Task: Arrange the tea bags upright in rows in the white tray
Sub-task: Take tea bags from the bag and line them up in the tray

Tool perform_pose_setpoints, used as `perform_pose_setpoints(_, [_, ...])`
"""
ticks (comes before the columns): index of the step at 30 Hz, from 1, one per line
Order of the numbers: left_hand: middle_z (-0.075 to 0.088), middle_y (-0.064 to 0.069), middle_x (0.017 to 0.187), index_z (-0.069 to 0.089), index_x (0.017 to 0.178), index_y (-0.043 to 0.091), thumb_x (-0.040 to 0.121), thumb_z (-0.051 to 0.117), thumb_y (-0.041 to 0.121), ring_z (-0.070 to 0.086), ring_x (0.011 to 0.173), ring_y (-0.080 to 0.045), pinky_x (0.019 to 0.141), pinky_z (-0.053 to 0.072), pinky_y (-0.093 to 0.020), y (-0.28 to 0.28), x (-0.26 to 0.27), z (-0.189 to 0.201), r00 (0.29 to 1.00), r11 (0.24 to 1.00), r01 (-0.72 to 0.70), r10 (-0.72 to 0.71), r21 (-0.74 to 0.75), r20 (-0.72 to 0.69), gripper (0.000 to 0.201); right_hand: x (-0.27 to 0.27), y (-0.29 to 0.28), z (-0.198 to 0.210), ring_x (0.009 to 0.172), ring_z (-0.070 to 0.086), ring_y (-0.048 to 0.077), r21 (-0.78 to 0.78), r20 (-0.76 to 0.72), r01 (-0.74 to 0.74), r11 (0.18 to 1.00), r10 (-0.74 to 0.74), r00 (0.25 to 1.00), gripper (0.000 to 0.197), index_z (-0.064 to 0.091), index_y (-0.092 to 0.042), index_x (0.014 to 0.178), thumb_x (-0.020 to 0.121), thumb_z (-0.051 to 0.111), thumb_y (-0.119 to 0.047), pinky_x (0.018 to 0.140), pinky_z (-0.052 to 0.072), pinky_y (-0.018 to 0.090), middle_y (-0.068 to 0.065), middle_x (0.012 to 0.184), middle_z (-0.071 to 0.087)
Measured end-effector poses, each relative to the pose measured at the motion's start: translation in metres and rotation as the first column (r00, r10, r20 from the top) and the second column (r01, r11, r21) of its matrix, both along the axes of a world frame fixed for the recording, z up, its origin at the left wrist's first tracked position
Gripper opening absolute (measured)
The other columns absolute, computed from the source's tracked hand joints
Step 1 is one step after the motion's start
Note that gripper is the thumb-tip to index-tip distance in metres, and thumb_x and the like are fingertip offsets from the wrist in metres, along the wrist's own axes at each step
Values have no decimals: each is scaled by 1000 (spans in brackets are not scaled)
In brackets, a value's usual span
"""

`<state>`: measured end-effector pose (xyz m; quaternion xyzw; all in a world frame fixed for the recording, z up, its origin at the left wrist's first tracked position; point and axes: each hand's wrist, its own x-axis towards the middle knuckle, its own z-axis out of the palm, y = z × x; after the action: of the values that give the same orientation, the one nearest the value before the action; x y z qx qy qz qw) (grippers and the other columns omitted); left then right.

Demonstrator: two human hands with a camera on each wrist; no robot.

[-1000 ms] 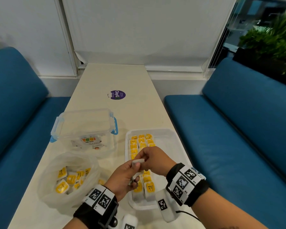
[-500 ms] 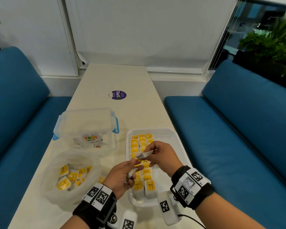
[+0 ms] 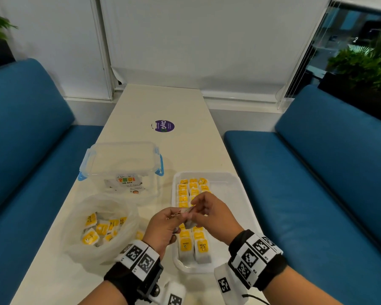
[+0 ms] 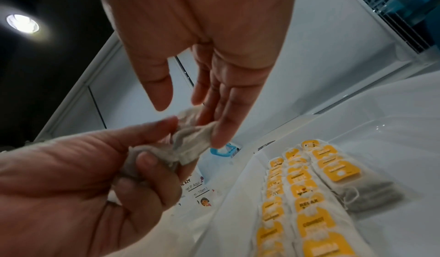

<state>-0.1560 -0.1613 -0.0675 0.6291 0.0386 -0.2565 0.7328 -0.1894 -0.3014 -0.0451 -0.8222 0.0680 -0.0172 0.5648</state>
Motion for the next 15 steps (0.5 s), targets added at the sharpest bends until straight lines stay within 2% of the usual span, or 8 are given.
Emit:
perform_pose_setpoints(2, [50,10,46,68,86,10,89,60,18,37,46,-7,43,28,-17,-2,-3,4,999,1000,11,-11,5,39,12,3,1,-3,68,58,15,26,-14,38,999,-38,999,24,54,-27,89,78,75,-24,64,50,27,-2,71,59])
perform_pose_setpoints(4, [56,10,48,68,85,10,92,56,20,38,46,-7,44,29,-16,-4,-4,5,998,1000,12,-12,-1,55,17,6,1,-4,67,57,18,-5,-3,54,999,-54,999,17,57,-27,84,79,74,-27,67,49,33,2,73,58])
perform_pose_setpoints(6, [60,5,57,67,85,8,91,57,14,37,41,-4,42,28,-15,-4,-5,5,997,1000,11,-12,4,74,13,7,1,-2,72,59,18,-47,-5,39,998,-40,999,14,61,-27,77,82,70,-17,73,51,34,3,78,62])
perform_pose_setpoints(8, [60,0,61,62,85,8,88,60,5,37,37,-2,40,27,-15,-3,-4,3,996,1000,6,-7,10,86,5,7,1,-1,76,61,18,-52,-16,11,999,-12,1000,27,64,-28,74,84,64,-3,79,52,34,2,79,64])
perform_pose_setpoints(9, [60,-2,64,59,89,9,86,61,1,37,36,-1,39,27,-15,-3,-3,2,997,1000,1,-2,10,81,9,6,0,0,75,62,15,-54,-20,-2,999,1,1000,32,64,-27,73,84,61,2,78,52,29,2,77,63])
perform_pose_setpoints(12, [61,-4,70,56,104,19,83,65,2,42,38,0,40,31,-15,0,0,-3,994,998,37,-41,46,100,29,4,-1,6,58,59,-5,-15,-37,-36,999,36,999,34,62,-22,73,83,58,10,59,45,8,-2,72,61])
perform_pose_setpoints(13, [61,-1,69,58,104,22,82,67,5,43,39,1,41,32,-14,1,0,-4,990,994,73,-81,77,118,29,4,-2,7,54,57,-6,-4,-44,-49,999,48,998,31,61,-20,75,83,58,10,54,43,8,-2,71,61])
perform_pose_setpoints(15, [56,8,60,63,92,16,83,66,6,42,38,2,41,31,-11,1,0,-5,978,984,135,-152,119,145,14,5,-5,8,54,56,-2,12,-57,-63,998,64,996,27,59,-20,81,83,61,6,50,41,11,0,69,60])
